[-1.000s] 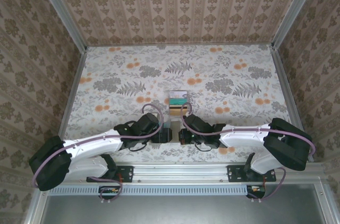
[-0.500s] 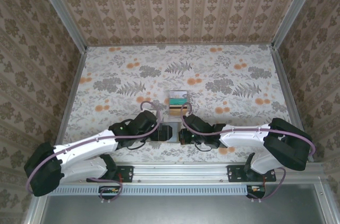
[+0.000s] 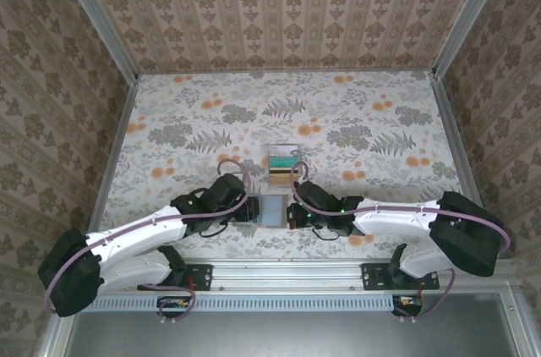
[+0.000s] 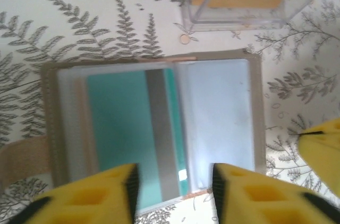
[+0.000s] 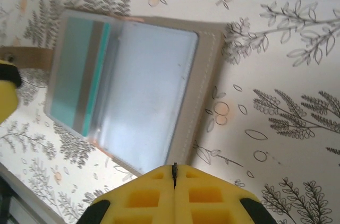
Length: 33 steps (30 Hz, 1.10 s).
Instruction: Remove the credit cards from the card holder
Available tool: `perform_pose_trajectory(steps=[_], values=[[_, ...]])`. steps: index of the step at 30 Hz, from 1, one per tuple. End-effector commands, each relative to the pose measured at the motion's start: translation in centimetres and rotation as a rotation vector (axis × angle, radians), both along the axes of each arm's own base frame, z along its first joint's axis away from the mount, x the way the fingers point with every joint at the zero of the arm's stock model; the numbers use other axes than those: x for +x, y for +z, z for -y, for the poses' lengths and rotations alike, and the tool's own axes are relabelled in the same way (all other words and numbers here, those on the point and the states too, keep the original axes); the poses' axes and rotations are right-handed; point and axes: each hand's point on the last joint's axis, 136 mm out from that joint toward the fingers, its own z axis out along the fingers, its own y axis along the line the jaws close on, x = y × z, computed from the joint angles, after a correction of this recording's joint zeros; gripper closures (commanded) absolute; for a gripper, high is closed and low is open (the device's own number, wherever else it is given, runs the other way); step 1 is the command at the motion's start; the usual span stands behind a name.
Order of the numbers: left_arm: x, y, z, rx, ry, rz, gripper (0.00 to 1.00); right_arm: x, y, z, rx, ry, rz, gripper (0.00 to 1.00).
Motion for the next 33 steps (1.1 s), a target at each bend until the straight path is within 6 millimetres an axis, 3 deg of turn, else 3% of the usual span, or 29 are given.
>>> perform_pose_trajectory(steps=[1, 6, 14, 21, 25, 33], values=[[0.2, -0.6, -0.9, 0.007, 0.003, -0.009, 0.74, 0.7, 1.8, -0.6, -0.005, 0.010, 0.046, 0.93], [0.5, -1.6, -1.7, 0.021, 0.021, -0.036, 0.88, 0.9, 1.4, -1.9, -0.013, 0.043, 0.024, 0.95], [0.5, -2.8, -3.1, 0.023, 0.051, -0.062, 0.89, 1.2, -0.1, -4.0, -0.024, 0.075, -0.031, 0.98], [0.2, -3.3, -4.1, 0.020, 0.068, -0.072, 0.88, 1.0, -3.3, -4.2, -0.088, 0.081, -0.100, 0.98], [-0.1, -3.9, -4.1, 0.015, 0.068, -0.084, 0.88, 1.2, -4.6, -3.3, -0.170, 0.078, -0.124, 0.99], [-0.4, -4.6, -2.8, -0.070, 0.062, -0.112, 0.88, 1.9, -5.1, -2.4, -0.219, 0.091, -0.123, 0.99]])
